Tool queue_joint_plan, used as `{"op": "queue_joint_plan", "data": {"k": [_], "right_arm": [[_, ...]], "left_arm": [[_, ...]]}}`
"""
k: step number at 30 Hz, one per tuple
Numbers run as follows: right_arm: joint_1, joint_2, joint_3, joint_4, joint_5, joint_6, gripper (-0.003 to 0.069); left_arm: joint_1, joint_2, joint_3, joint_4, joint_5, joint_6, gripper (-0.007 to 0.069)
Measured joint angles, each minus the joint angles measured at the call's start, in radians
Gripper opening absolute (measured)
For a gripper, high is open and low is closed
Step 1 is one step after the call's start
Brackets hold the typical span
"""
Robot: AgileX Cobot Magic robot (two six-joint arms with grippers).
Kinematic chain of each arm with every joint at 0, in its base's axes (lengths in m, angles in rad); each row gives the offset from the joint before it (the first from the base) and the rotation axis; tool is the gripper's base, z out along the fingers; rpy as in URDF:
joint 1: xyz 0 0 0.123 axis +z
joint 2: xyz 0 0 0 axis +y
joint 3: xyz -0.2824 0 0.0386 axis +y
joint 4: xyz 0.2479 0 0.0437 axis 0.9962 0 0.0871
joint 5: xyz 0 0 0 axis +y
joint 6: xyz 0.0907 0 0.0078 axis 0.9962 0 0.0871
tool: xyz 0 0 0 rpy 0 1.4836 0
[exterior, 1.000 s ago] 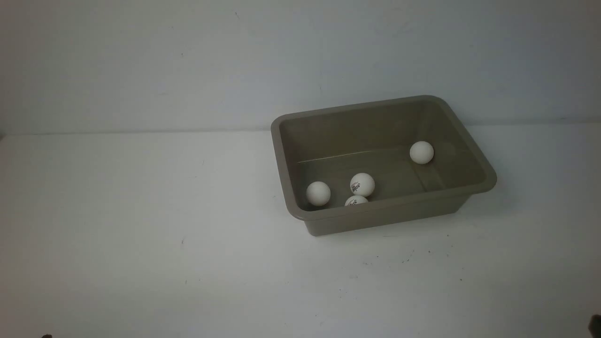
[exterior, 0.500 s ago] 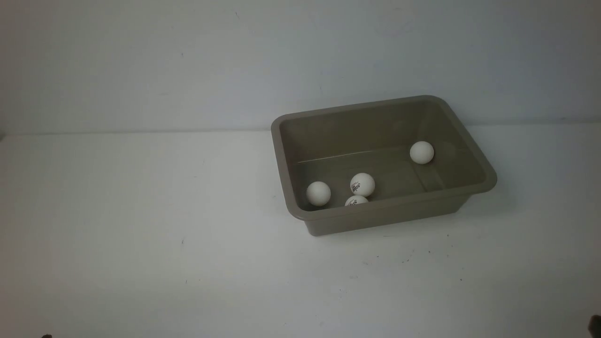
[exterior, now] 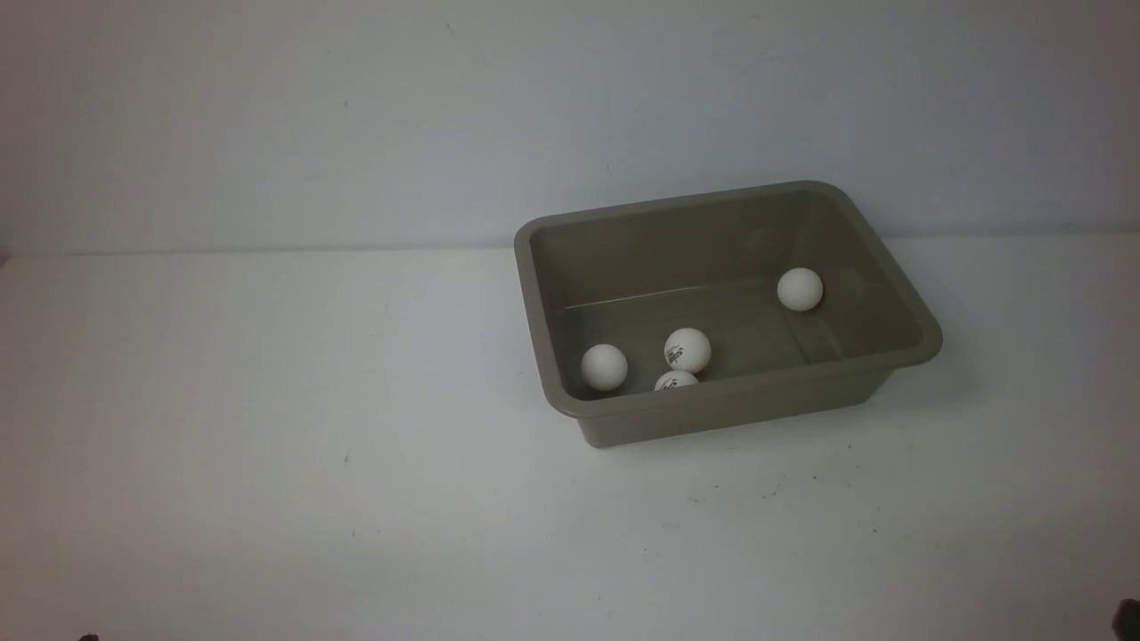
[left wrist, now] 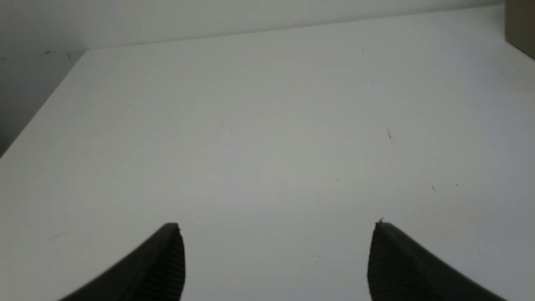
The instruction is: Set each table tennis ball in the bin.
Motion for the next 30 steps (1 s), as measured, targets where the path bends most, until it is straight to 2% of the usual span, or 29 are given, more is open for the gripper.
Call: {"op": "queue_joint_plan", "data": {"k": [17,24,30], "right_arm": [[0.000,0.000,0.000,-0.016,0.003,0.002,0.0501],[0.000,0.000,-0.001,-0.078,0.007,0.099,0.0501],[0.000,0.000,-0.002,-0.083,0.007,0.107,0.0501]], "left_arm": [[0.000,0.000,0.000,0.000,0.000,0.000,0.0531],[0.000,0.000,0.000,0.000,0.000,0.000,0.0531],[0.000,0.000,0.000,0.000,0.000,0.000,0.0531]]}}
